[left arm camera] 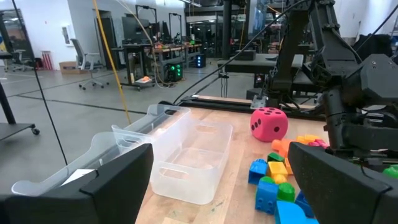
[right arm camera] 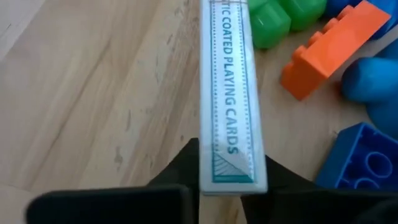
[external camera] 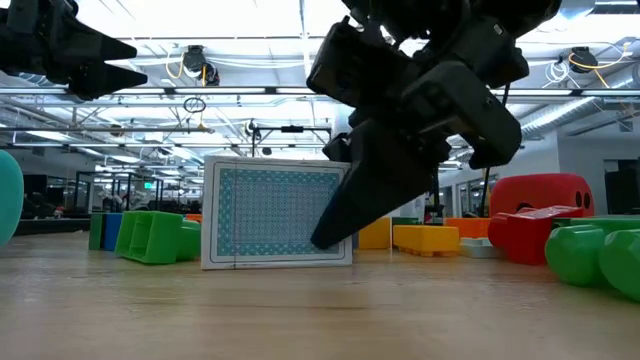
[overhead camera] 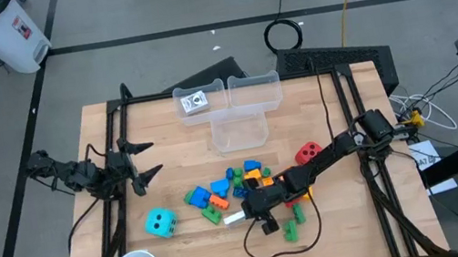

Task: Pick & Place Toys
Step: Put the green deck of cards into the top left transparent bin

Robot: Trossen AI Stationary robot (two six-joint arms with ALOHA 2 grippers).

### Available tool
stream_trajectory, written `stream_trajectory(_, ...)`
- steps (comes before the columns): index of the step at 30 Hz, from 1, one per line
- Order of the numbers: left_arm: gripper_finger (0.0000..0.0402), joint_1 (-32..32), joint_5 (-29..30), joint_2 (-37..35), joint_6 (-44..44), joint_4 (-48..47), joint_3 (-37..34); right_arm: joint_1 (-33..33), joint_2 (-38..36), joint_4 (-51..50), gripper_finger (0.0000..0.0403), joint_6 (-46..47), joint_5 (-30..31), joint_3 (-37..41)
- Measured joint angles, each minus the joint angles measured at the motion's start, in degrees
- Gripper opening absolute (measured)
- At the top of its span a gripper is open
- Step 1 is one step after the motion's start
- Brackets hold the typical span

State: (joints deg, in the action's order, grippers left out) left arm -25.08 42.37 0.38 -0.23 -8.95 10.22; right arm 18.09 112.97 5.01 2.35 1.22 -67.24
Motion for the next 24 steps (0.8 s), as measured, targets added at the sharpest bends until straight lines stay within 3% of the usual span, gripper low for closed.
stream_trajectory(2,0.0379,-0.01,0.00,0.00,-0.01,0.00,0.00,0.30,-0.78,-0.49,0.0025,-0.08,-0.70,0.00)
stream_trajectory(8,0.0379,0.00,0.13,-0.02,0.60,0.00,0.00,1.55,-5.67,-4.42,0.0025,-0.64,-1.32,-0.02)
stream_trajectory(11,0.0379,0.00,0.71,-0.02,6.83,0.20,0.00,1.93,-8.17,-5.54,0.0025,-1.75,-0.87,0.41)
stream_trajectory(21,0.0379,0.00,0.72,-0.02,13.25,0.82,0.00,-0.93,-23.33,-3.37,0.0025,0.03,8.87,12.75)
stream_trajectory(24,0.0379,0.00,-3.23,0.00,7.62,1.54,0.00,-2.56,-27.56,2.10,0.0025,0.95,9.21,17.80)
